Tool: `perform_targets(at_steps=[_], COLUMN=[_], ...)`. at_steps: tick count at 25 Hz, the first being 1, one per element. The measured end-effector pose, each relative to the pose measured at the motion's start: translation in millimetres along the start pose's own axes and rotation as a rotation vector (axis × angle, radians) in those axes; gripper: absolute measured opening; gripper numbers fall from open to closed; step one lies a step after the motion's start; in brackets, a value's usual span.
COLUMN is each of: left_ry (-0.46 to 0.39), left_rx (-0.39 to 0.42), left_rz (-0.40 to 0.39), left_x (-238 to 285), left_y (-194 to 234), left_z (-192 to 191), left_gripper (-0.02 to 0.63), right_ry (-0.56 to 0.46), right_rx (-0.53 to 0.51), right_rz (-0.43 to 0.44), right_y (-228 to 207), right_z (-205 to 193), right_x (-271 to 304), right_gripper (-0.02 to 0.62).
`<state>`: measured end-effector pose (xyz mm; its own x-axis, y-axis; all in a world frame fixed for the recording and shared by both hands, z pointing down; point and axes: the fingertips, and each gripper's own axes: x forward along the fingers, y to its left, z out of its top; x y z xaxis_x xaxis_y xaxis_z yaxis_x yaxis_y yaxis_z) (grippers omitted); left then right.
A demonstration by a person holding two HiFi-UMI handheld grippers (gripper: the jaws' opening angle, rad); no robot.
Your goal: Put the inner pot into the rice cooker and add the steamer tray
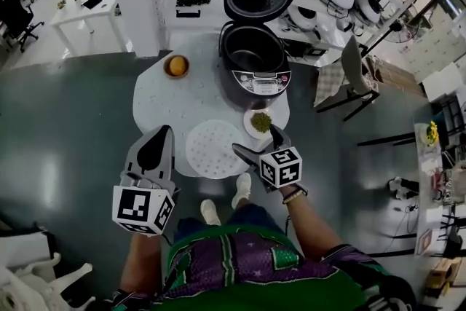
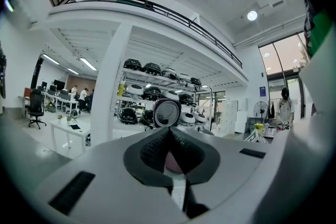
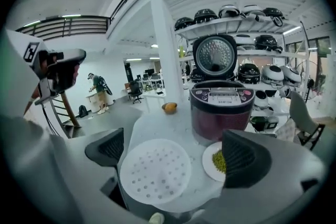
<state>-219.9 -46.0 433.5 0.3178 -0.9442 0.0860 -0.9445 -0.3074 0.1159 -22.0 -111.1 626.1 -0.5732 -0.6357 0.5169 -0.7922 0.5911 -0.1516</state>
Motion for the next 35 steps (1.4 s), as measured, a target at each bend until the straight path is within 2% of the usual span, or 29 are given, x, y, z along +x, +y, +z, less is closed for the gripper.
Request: perform_targets(at_steps=[3, 9, 15, 25, 28, 35], left_ry=[0.008, 0.024, 0.042, 0.117, 0.14, 0.163], left_rx=[0.02, 0.0, -0.001, 0.016, 0.024, 0.016], left_rz=[0.005, 0.027, 0.035, 0.002, -0.017, -0.017], left_x=[-3.4, -9.5, -9.2, -6.8, -7.3, -7.1], left_y=[-2.4, 2.3, 2.1, -13.8, -20.4, -23.6], left_z=[-8.2, -17.5, -20.6, -37.4, -44.7, -49.6], left_gripper=[0.021, 0.021, 0.021, 0.021, 0.021, 0.021], right_ry=[0.065, 0.18, 0.225, 0.292, 0.314, 0.307], right_rx=[-0.011, -0.037, 0.0, 0.047, 0.058, 0.126], right_rz=[-0.002, 0.008, -0.024, -0.052, -0.052, -0.11], right_y=[-4.2, -9.6, -25.6, -34.8, -36.2, -46.7], right_z=[-33.4, -91.1, -117.0, -152.9, -161.9, -162.8], right_x=[17.5, 38.0, 60.5, 92.3, 99.9, 102.9], right_gripper=[0.561, 0.517, 0.443, 0.319, 0.3, 0.148])
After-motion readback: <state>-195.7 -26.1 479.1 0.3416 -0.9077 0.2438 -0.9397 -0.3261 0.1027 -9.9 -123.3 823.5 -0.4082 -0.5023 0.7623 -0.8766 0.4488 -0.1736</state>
